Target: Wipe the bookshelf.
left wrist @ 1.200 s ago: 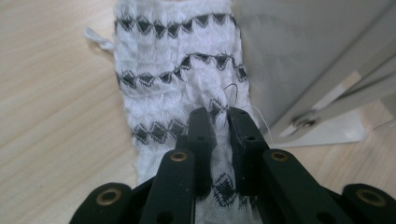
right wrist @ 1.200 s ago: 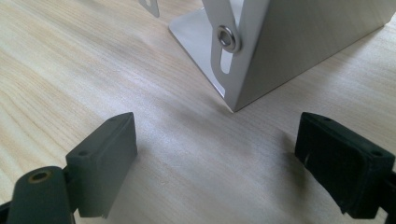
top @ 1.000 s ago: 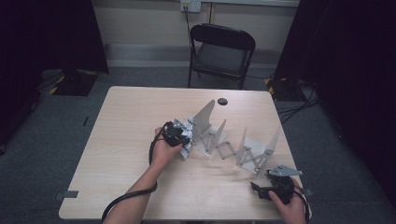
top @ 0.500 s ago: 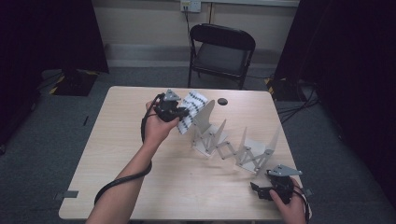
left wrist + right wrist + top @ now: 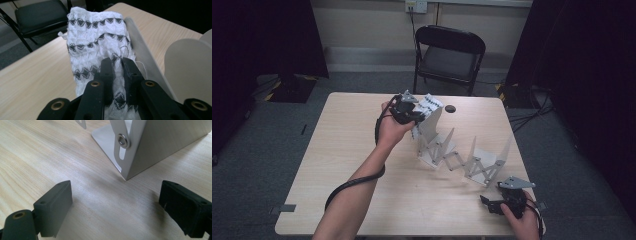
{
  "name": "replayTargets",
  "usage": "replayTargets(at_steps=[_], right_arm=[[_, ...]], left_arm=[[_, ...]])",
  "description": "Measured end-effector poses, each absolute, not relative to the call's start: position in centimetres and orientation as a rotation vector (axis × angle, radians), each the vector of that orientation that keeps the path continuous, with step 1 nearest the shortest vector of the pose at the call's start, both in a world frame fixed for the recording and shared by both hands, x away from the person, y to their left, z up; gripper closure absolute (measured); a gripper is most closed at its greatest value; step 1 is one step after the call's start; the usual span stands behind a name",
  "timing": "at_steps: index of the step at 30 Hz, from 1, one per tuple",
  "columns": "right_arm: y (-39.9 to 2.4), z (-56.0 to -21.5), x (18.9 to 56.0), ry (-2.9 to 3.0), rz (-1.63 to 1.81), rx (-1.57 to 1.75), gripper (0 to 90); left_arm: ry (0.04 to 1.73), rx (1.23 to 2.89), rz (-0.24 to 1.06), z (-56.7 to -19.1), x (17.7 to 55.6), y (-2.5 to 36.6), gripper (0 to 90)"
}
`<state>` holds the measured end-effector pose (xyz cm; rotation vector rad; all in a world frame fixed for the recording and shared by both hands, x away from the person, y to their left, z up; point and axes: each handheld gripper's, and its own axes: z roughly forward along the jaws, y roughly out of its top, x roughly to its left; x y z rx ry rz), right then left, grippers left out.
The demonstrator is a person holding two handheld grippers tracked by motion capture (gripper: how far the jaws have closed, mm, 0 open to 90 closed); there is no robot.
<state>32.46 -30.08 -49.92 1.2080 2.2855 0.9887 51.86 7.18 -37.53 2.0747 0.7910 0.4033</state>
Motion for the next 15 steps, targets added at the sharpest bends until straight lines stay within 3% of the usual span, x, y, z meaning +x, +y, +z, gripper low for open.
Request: replayTargets(at_steps=[15], right_arm=[[-30.1,-49.9,32.5,2.285,0.989,1.206,10.8]], left_arm=[[0.834,2.149,0.345,-43.6,52.1,6.9,79.3]])
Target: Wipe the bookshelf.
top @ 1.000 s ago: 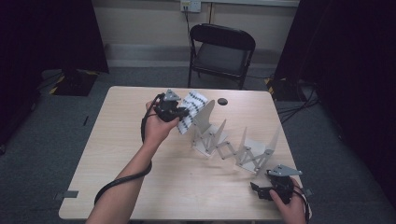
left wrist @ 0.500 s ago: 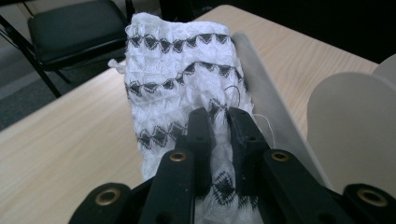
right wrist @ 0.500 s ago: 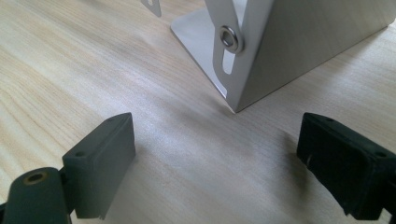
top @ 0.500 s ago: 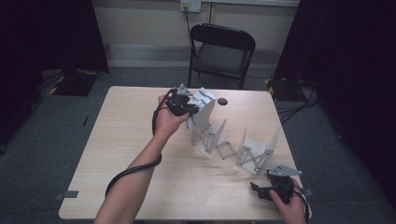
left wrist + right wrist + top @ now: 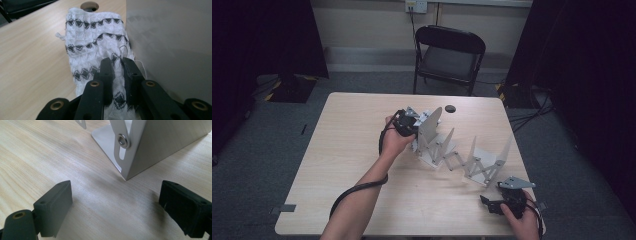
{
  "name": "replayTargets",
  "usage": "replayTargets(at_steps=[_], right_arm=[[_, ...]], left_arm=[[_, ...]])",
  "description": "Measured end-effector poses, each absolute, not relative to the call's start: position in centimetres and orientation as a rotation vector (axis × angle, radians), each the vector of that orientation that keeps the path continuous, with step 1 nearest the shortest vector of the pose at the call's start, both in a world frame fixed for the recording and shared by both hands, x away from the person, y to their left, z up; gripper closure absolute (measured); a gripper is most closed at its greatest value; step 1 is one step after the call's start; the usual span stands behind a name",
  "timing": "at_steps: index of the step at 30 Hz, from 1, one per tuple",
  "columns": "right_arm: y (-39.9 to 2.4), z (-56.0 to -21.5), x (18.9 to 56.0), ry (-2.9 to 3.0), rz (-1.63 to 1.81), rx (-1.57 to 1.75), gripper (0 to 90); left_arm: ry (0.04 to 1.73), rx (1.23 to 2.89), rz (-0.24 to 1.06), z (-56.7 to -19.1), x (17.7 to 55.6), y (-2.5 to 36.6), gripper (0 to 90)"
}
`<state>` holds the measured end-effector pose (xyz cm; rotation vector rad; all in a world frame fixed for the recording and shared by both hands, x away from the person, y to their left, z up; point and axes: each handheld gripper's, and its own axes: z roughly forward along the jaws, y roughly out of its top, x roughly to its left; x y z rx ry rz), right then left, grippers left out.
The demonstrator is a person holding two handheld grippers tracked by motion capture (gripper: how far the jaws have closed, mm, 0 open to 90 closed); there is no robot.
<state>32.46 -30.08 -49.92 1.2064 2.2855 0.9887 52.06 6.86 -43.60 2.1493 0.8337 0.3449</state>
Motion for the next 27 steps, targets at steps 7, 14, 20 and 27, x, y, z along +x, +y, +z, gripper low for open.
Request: replayTargets(at_steps=[7,14,20,27], right_arm=[[-30.1,-49.9,32.5,2.285,0.989,1.206,10.8],[-30.1,-49.9,32.5,2.286,0.989,1.206,10.8],[-30.1,-49.9,32.5,2.285,0.989,1.206,10.8],[-30.1,-49.9,32.5,2.286,0.988,1.206,10.8]], left_arm=[[0.879,2.156,0.325,-45.7,51.9,6.8,79.2],[0.892,2.154,0.306,-46.9,51.1,7.5,79.1],[0.905,2.152,0.285,-47.7,50.1,8.4,78.9],[0.927,2.130,0.282,-46.3,49.5,9.8,79.3]])
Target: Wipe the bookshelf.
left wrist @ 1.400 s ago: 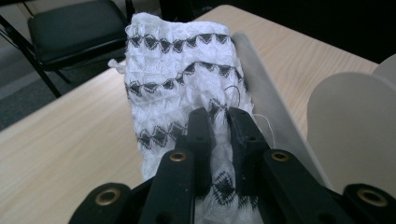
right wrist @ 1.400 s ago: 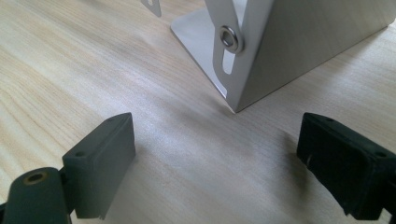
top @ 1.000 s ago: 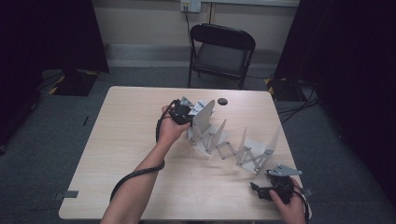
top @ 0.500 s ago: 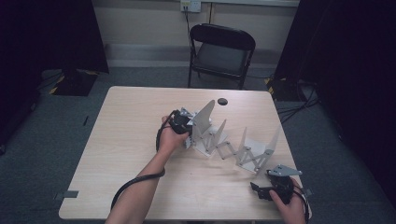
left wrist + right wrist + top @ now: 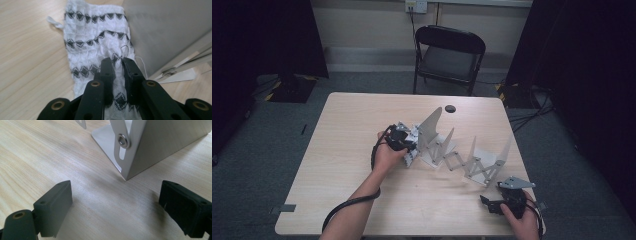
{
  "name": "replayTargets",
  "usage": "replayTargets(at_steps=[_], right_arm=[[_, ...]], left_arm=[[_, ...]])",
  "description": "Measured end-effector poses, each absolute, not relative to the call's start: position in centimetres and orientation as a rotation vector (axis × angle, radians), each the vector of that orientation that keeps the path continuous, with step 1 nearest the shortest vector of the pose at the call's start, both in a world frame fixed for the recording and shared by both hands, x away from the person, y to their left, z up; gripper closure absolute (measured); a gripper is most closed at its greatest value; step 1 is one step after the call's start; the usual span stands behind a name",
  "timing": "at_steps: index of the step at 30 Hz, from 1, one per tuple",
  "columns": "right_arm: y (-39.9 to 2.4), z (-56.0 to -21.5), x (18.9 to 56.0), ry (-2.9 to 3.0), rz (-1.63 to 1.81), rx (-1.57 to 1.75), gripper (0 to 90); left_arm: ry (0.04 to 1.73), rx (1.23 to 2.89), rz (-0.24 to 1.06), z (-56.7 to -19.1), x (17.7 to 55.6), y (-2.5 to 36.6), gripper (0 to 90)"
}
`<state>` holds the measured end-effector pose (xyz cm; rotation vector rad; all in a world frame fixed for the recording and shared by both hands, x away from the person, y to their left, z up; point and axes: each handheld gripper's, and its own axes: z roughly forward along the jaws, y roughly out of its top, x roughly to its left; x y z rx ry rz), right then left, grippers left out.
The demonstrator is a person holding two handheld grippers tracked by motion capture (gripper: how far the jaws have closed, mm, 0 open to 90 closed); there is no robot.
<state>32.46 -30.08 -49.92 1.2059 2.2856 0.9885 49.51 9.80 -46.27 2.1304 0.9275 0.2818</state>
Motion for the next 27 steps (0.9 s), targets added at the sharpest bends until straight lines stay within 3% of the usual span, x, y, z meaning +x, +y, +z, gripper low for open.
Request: replayTargets(at_steps=[8,15,19,27], right_arm=[[-30.1,-49.9,32.5,2.286,0.989,1.206,10.8],[-30.1,-49.9,32.5,2.286,0.989,1.206,10.8],[-30.1,-49.9,32.5,2.285,0.989,1.207,10.8],[-30.1,-49.9,32.5,2.285,0.989,1.208,10.8]], left_arm=[[0.896,2.061,0.368,-41.1,49.7,11.1,79.2],[0.847,2.000,0.375,-38.2,50.7,9.7,79.2],[0.834,2.036,0.359,-38.7,51.5,8.2,79.2],[0.891,2.107,0.321,-43.1,51.9,6.9,79.5]])
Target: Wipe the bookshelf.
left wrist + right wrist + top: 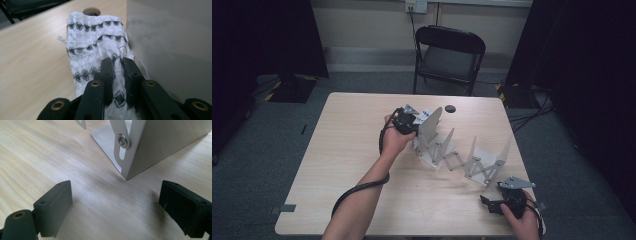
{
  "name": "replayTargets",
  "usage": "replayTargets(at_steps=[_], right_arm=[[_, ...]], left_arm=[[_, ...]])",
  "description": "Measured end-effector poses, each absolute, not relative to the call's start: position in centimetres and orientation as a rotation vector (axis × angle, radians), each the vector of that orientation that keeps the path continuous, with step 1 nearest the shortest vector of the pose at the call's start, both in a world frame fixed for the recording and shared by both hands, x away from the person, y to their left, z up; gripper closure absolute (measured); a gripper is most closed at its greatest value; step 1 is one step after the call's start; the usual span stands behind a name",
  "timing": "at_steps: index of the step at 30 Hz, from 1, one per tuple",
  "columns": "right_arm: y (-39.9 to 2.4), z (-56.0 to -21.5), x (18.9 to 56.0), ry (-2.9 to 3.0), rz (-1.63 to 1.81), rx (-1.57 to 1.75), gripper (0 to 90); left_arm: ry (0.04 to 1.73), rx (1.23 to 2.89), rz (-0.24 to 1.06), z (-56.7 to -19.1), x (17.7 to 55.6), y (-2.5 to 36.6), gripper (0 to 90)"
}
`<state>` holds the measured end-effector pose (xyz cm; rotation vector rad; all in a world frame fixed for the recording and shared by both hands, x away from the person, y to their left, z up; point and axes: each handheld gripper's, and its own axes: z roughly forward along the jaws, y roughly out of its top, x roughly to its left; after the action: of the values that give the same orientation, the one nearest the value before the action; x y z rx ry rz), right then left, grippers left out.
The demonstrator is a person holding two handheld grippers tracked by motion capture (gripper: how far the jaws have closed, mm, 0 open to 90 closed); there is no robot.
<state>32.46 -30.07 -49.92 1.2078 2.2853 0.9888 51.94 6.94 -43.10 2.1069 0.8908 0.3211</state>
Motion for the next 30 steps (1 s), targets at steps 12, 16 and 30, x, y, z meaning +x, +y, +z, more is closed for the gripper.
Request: replayTargets(at_steps=[12,16,30], right_arm=[[-30.1,-49.9,32.5,2.286,0.989,1.206,10.8],[-30.1,-49.9,32.5,2.285,0.989,1.206,10.8],[-30.0,-49.9,32.4,2.277,0.985,1.220,10.8]], left_arm=[[0.935,2.165,0.284,-47.1,50.2,7.9,79.5],[0.940,2.159,0.291,-47.8,49.1,8.6,78.3],[0.953,2.153,0.238,-47.8,44.1,9.6,57.5]])
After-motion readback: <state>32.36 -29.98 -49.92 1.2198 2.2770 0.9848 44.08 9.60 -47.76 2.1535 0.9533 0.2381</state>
